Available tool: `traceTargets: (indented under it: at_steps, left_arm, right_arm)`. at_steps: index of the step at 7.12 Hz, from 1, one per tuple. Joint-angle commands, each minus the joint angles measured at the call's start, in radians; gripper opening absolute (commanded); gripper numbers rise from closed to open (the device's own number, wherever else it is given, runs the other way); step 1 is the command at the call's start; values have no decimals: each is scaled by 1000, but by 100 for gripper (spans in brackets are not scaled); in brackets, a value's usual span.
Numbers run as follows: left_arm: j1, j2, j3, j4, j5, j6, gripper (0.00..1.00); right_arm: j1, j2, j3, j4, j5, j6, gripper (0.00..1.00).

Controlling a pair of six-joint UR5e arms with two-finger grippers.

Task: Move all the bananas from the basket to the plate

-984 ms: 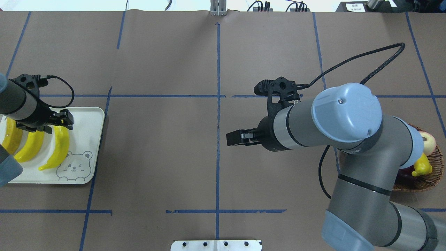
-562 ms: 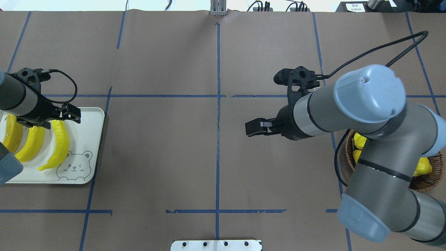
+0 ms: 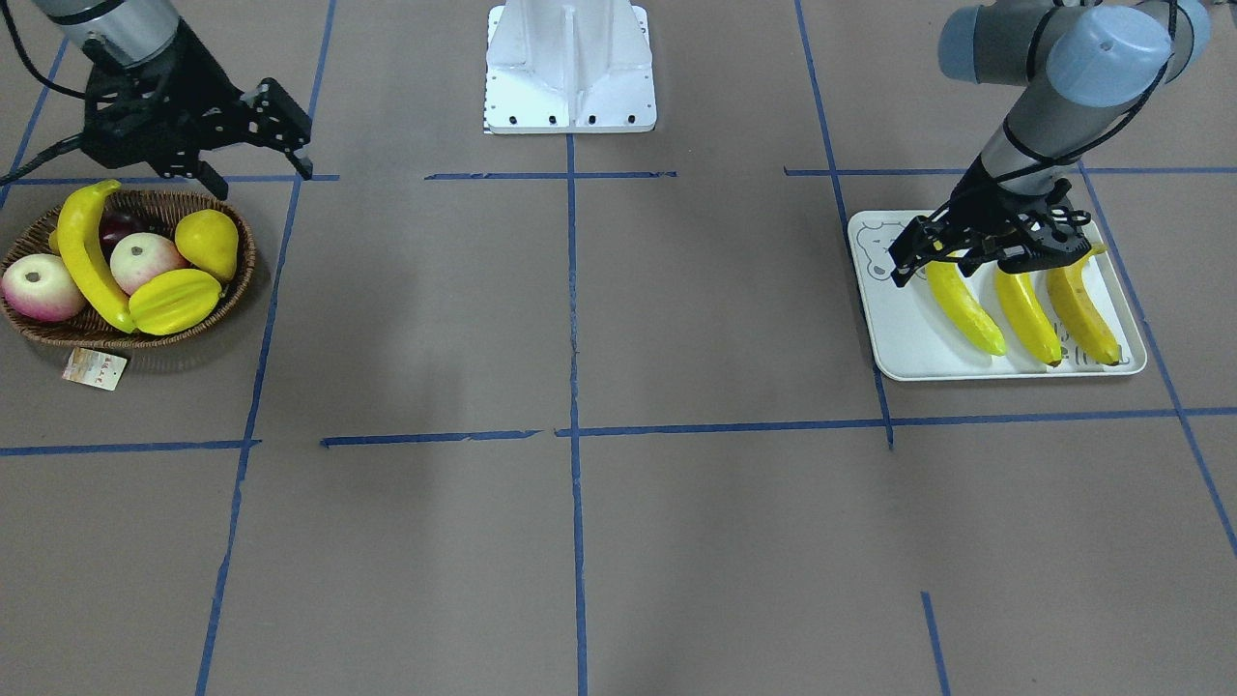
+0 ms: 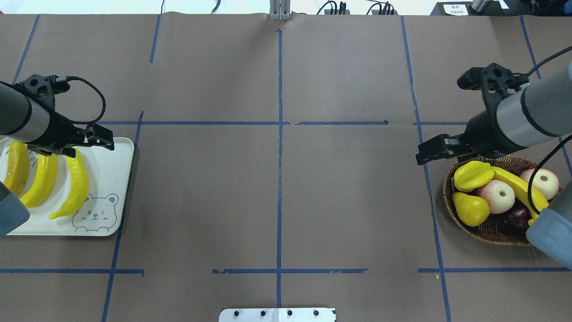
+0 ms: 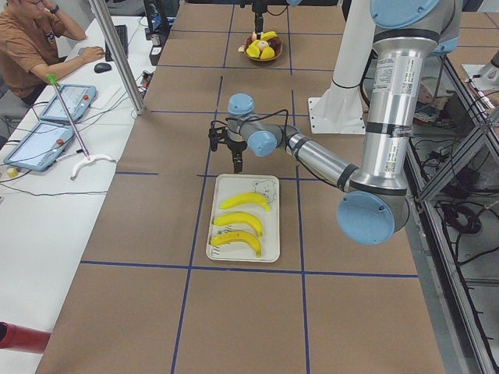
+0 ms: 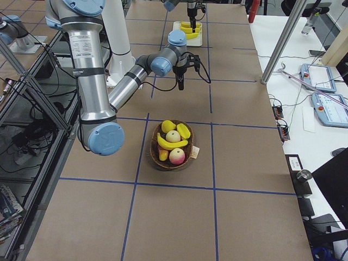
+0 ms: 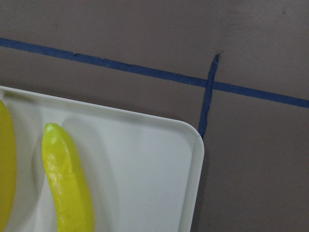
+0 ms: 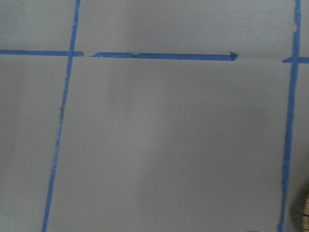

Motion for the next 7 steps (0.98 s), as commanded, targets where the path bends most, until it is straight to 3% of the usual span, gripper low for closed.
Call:
traceTargets:
  at_steps: [1, 3, 7]
  left_arm:
    - [-1, -8, -4, 3, 1, -32, 100]
    - [-1, -8, -21, 3, 2, -56, 100]
    - [0, -8, -32, 3, 2, -59, 99]
  right_arm:
    - [191, -117, -82, -1, 249, -53, 100]
    - [313, -206, -165, 2, 331, -234, 100]
    - [321, -273, -271, 13, 318, -347, 100]
